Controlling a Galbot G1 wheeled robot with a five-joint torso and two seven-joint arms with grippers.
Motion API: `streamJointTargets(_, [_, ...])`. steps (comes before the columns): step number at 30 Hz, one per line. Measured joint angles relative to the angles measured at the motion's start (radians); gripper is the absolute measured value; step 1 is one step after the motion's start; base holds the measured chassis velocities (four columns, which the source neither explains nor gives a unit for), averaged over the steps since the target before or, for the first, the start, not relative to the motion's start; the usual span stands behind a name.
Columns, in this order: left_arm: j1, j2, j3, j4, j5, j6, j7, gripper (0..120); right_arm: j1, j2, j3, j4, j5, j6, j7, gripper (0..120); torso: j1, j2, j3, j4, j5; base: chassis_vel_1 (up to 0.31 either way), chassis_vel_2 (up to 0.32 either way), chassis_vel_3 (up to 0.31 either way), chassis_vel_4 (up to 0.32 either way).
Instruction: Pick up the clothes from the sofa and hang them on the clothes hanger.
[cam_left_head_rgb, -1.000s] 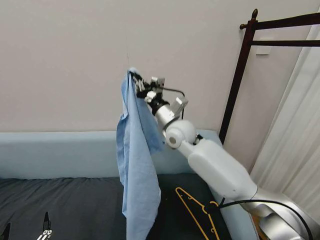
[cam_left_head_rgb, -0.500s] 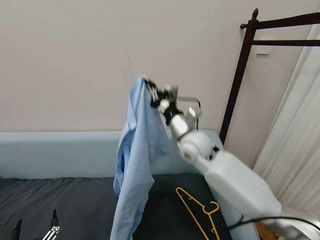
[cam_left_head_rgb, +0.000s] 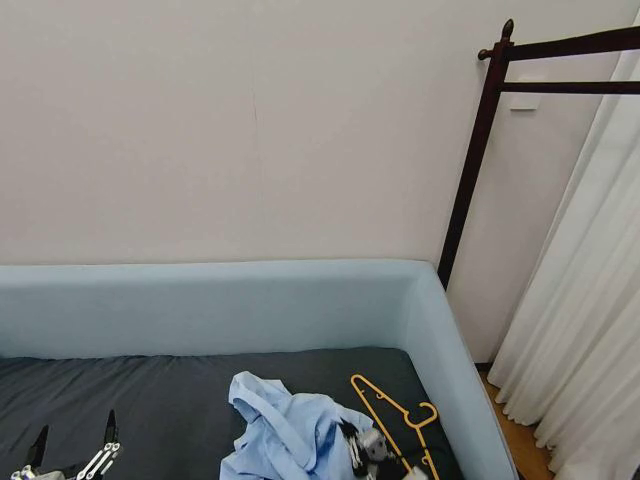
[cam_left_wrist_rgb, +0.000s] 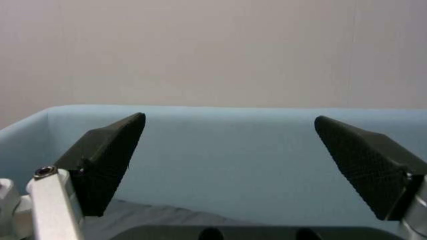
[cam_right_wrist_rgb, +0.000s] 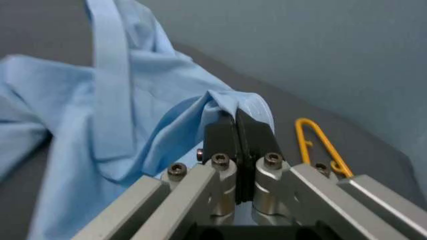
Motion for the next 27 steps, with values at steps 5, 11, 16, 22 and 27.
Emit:
streamJointTargets(5, [-0.004, -0.001, 0.011, 0.019, 0.006, 0.000, 0.000, 100, 0.037, 0.035, 0.021, -0.058, -0.080, -0.014, 0.160, 8, 0.000, 0.000, 0.000, 0.0002, 0.0000, 0.000, 0.000, 0.000, 0.000])
streamJointTargets(11, [0.000, -0.002, 0.013, 0.026, 0.009, -0.009, 0.000, 100, 0.043, 0.030, -0.001, -0.002, -0.117, -0.248, 0.409, 28, 0.000, 0.000, 0.000, 0.0003, -0.0001, 0.000, 0.000, 0.000, 0.000])
streamJointTargets(16, [0.005, -0.002, 0.012, 0.015, 0.010, -0.012, 0.000, 100, -0.023, 0.008, -0.051, 0.090, -0.081, -0.342, 0.422, 50, 0.000, 0.000, 0.000, -0.0001, -0.0001, 0.000, 0.000, 0.000, 0.000])
streamJointTargets(22, [0.014, -0.004, 0.006, 0.006, 0.010, -0.015, 0.001, 100, -0.063, -0.010, -0.062, 0.201, -0.032, -0.351, 0.382, 71, 0.000, 0.000, 0.000, 0.0000, 0.0000, 0.000, 0.000, 0.000, 0.000])
streamJointTargets(27, [0.019, -0.013, 0.000, 0.006, 0.013, -0.023, 0.001, 100, -0.027, -0.013, -0.045, 0.161, -0.176, -0.195, 0.151, 91, 0.000, 0.000, 0.000, -0.0001, -0.0002, 0.000, 0.000, 0.000, 0.000])
